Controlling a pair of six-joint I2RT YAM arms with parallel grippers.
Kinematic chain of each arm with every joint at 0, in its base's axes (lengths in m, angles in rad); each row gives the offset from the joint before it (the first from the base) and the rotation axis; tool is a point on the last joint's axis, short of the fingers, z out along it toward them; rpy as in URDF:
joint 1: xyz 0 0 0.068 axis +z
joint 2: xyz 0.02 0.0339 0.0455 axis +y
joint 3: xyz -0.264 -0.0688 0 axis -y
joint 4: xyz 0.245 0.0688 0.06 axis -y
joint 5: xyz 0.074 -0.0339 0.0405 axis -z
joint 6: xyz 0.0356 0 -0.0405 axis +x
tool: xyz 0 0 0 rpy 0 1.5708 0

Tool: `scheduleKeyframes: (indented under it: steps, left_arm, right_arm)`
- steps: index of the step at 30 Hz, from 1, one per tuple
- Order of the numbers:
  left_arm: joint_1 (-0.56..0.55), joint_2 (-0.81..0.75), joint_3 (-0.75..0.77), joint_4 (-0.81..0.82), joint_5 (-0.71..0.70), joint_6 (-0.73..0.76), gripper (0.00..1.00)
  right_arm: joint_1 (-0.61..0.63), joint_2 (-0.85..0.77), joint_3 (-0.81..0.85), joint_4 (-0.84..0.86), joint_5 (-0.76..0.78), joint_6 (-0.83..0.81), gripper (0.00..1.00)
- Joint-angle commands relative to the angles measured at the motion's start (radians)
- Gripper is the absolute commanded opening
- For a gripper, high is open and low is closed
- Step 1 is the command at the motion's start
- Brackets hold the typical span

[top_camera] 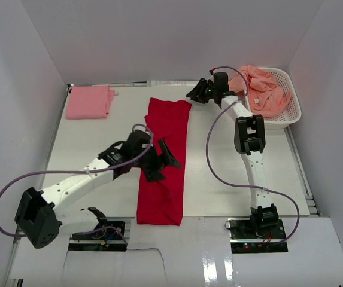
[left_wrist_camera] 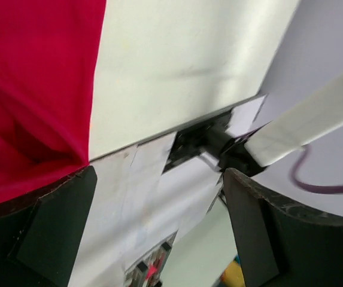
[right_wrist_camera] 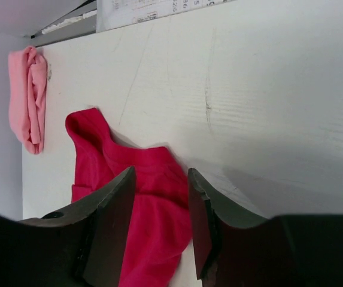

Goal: Fold and stack the t-shirts
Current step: Rotate the tshirt 90 degrees

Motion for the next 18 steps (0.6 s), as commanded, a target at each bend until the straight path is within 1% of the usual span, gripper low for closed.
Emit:
scheduleKeyframes:
  steps: [1, 2, 3, 4, 5, 6, 9, 10, 11, 13, 14, 18]
  left_arm:
    - [0.221, -0.097, 0.118, -0.132, 0.006, 0.138, 0.98]
    - [0.272, -0.091, 0.143, -0.135, 0.020, 0.182, 0.98]
    - [0.316, -0.073, 0.195, -0.140, 0.034, 0.260, 0.98]
    - [0.358, -0.048, 0.223, -0.141, 0.054, 0.297, 0.98]
    - [0.411, -0.018, 0.253, -0.140, 0.083, 0.334, 0.98]
    - [0.424, 0.046, 0.319, -0.149, 0.075, 0.392, 0.98]
    - [0.449, 0.145, 0.394, -0.141, 0.043, 0.453, 0.98]
    - [0.458, 0.163, 0.430, -0.132, 0.036, 0.473, 0.98]
    - [0.467, 0.182, 0.436, -0.074, 0.063, 0.481, 0.98]
    - [0.486, 0.243, 0.453, -0.014, 0.097, 0.484, 0.98]
    - [0.487, 0.265, 0.459, 0.047, 0.109, 0.499, 0.98]
    - [0.490, 0.390, 0.459, 0.208, 0.169, 0.524, 0.98]
  right_arm:
    - [-0.007, -0.140, -0.001, 0.075, -0.050, 0.003, 0.47]
    - [-0.005, -0.169, -0.024, 0.071, -0.060, -0.002, 0.47]
    - [-0.004, -0.200, -0.098, 0.071, -0.070, -0.003, 0.47]
    - [-0.002, -0.235, -0.143, 0.071, -0.083, -0.008, 0.47]
    - [0.003, -0.307, -0.189, 0.065, -0.098, -0.029, 0.47]
    - [0.015, -0.343, -0.287, 0.058, -0.098, -0.044, 0.47]
    - [0.048, -0.491, -0.445, 0.045, -0.094, -0.100, 0.47]
    - [0.058, -0.525, -0.534, 0.045, -0.092, -0.109, 0.47]
    - [0.067, -0.576, -0.571, 0.024, -0.089, -0.124, 0.47]
    - [0.090, -0.617, -0.649, 0.021, -0.089, -0.120, 0.47]
    - [0.098, -0.645, -0.711, 0.024, -0.092, -0.118, 0.46]
    - [0.137, -0.670, -0.799, 0.027, -0.063, -0.112, 0.41]
